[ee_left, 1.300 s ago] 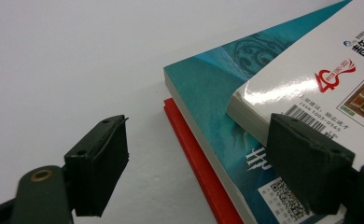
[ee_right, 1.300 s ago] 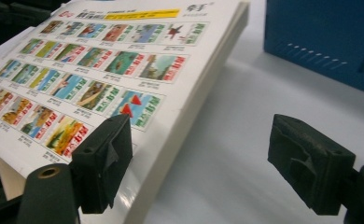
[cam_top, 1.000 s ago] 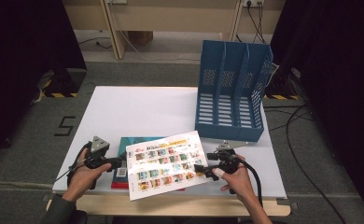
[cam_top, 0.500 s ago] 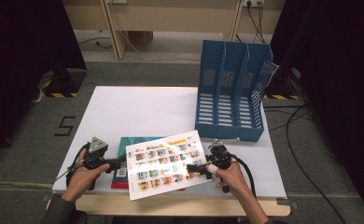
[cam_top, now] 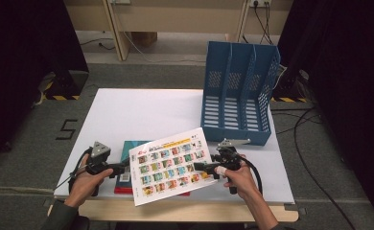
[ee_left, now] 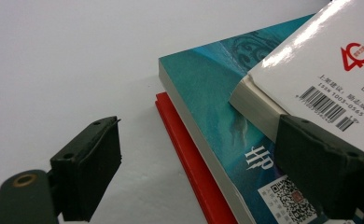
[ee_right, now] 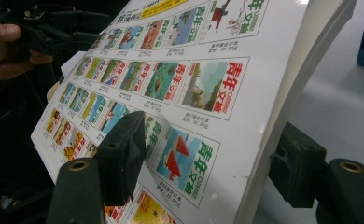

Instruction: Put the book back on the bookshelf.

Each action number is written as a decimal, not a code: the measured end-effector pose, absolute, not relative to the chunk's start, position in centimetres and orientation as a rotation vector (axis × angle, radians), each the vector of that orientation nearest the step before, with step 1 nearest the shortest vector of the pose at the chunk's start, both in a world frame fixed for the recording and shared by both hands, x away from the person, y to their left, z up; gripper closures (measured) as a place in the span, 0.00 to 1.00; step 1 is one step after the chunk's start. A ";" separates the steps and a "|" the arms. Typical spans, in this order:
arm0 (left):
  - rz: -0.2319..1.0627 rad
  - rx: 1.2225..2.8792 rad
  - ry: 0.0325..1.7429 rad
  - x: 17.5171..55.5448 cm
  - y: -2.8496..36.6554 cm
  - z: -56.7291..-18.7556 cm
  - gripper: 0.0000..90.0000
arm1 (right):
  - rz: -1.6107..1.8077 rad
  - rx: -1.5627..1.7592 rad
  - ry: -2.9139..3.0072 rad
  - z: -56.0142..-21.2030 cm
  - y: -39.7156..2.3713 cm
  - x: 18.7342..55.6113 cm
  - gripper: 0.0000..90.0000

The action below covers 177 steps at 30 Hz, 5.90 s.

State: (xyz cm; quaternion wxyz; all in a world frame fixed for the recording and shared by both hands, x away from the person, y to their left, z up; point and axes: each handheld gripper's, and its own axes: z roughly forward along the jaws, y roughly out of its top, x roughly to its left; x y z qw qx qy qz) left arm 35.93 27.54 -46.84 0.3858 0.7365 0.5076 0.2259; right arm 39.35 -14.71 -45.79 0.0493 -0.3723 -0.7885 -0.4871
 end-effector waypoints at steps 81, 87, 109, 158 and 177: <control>0.625 1.878 1.475 38.0 32.5 -50.4 0.14 | -1.168 -1.116 -2.973 -23.7 -18.8 39.6 0.82; 0.629 1.878 1.476 38.1 32.5 -50.4 0.13 | -1.145 -1.183 -2.948 -25.2 -20.5 39.8 0.82; 0.627 1.878 1.476 38.0 32.5 -50.4 0.13 | -1.020 -1.226 -2.939 -25.4 -20.4 40.3 0.79; 0.628 1.877 1.476 38.0 32.5 -50.4 0.13 | -0.943 -1.125 -3.100 -19.6 -18.3 40.7 0.82; 0.624 1.878 1.475 38.0 32.5 -50.4 0.13 | -1.004 -1.203 -3.110 -16.2 -17.6 43.7 0.82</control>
